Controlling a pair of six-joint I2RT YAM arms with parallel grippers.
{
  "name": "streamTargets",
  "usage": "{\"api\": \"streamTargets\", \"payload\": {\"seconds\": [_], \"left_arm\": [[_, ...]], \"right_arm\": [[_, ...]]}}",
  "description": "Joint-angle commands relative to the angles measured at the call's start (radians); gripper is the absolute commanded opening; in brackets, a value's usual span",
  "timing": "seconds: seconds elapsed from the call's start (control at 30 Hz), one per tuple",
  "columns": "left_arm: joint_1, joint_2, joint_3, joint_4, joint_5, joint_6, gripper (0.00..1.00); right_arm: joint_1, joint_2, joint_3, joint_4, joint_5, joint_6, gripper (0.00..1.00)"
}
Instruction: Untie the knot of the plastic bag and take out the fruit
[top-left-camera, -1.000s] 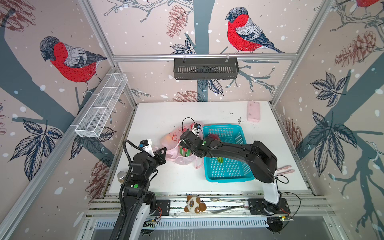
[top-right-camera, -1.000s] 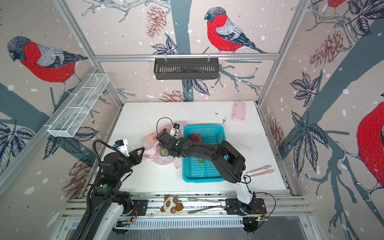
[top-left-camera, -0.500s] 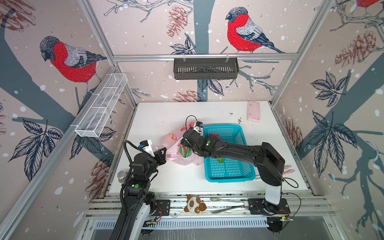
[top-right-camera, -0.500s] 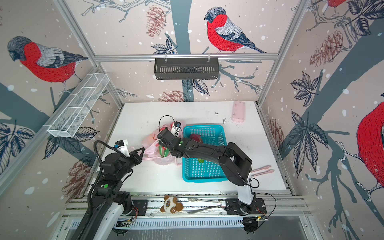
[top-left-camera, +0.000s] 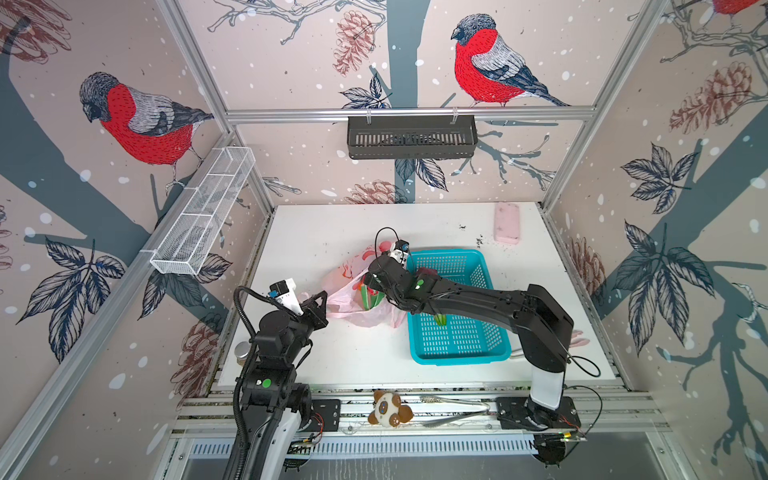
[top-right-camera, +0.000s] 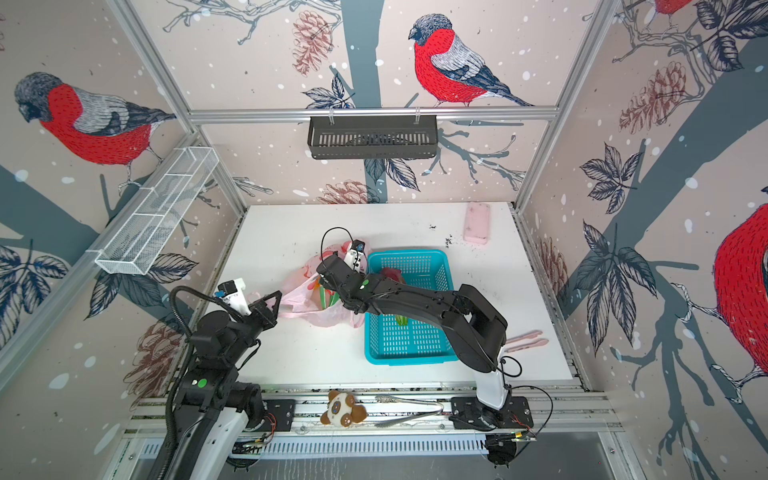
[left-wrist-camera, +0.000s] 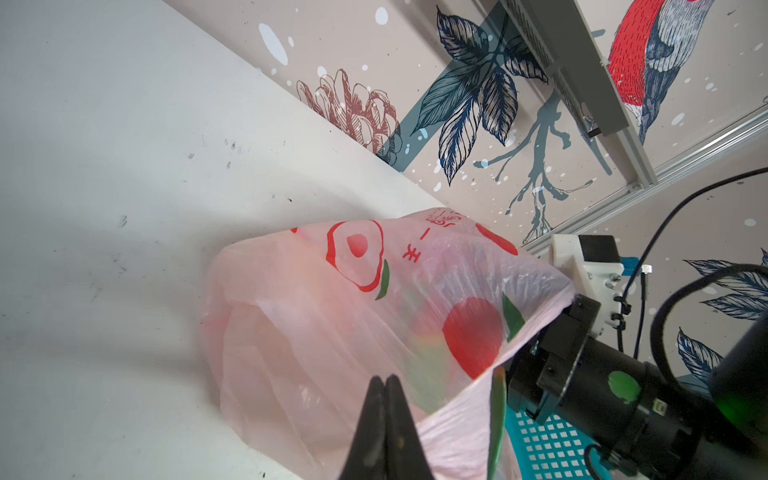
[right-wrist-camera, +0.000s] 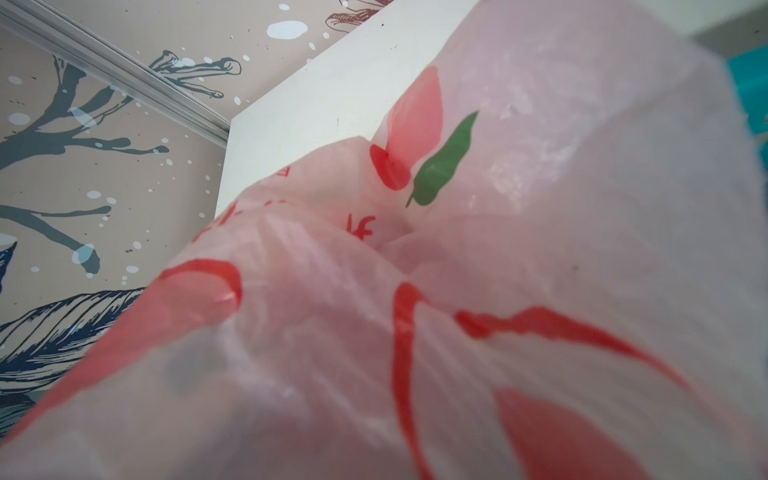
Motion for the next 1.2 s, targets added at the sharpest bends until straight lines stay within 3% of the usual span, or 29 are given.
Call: {"api": "streamTargets", "payload": {"seconds": [0.0, 0.67, 1.17], "left_arm": [[0.000, -0.020, 0.009, -0.037, -0.041, -0.018, 0.00], [0.000, 0.221, 0.104, 0.234, -0.116, 0.031, 0.00], [0.000, 0.233, 0.172, 0.298, -0.173, 0.047, 0.00]], "right_arm": [[-0.005, 0.004, 0.029, 0.081, 0.026, 0.001, 0.25], [0.046, 0.008, 0.002, 0.065, -0.063, -0.077, 0.25], [0.049, 0.040, 0.027, 0.010, -0.086, -0.071, 0.25]]}}
